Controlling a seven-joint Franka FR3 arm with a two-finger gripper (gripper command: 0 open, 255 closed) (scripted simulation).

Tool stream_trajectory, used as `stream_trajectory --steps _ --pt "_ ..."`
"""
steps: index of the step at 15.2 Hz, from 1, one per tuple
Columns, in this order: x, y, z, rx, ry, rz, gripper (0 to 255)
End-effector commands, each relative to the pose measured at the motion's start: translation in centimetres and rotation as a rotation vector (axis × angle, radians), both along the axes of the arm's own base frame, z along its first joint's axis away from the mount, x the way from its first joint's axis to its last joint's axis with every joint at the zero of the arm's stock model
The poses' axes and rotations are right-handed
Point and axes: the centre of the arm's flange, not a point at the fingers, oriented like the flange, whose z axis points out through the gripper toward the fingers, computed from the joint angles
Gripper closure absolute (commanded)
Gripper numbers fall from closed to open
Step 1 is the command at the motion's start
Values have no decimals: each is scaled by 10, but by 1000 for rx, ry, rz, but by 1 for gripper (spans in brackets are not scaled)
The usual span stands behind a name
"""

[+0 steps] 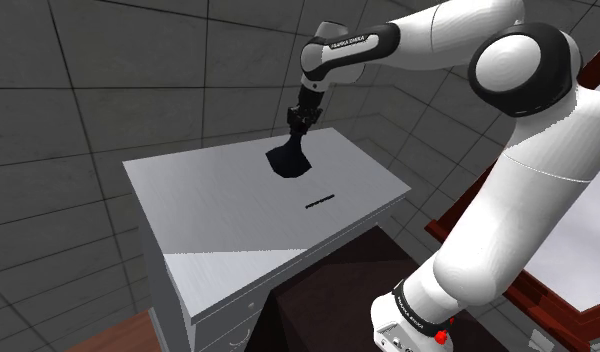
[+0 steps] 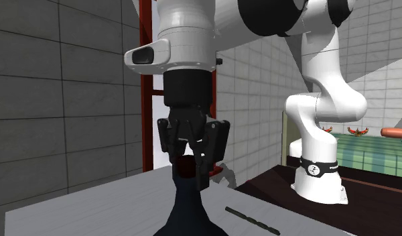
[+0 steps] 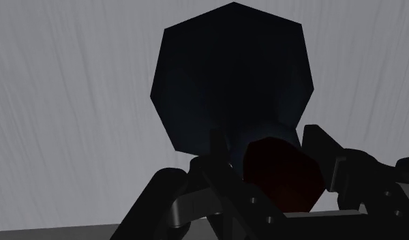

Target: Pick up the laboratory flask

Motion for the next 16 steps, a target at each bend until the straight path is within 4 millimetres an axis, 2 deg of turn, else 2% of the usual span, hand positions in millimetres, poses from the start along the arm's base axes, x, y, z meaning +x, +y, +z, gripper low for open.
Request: stream_trajectory --steps 1,14,16 --pt "0 0 9 0 -1 0 255" --pt "0 0 77 0 -1 0 255" --pt "0 0 78 0 -1 0 255"
